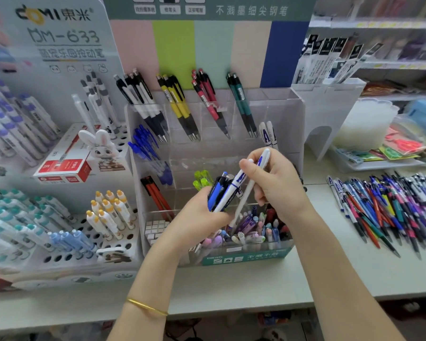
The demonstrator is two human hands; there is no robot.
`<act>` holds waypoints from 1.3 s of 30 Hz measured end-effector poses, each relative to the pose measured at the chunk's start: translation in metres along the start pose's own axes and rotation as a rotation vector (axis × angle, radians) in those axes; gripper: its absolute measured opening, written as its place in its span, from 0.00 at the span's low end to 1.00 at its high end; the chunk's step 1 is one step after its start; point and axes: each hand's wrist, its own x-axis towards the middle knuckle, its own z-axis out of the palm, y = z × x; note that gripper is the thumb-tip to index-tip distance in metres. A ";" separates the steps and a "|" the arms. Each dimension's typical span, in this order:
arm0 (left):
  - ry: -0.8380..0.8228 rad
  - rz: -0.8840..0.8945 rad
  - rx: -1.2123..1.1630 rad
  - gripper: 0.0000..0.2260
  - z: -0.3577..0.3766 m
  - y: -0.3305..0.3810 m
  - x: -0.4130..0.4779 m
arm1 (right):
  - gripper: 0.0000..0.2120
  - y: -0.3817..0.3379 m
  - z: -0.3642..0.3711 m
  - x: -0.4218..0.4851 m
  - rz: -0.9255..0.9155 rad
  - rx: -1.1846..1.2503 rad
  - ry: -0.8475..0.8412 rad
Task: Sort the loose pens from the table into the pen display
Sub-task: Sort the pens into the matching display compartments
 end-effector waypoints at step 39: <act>-0.131 0.259 -0.502 0.10 -0.014 -0.010 -0.008 | 0.10 -0.009 0.031 -0.012 -0.235 -0.237 -0.071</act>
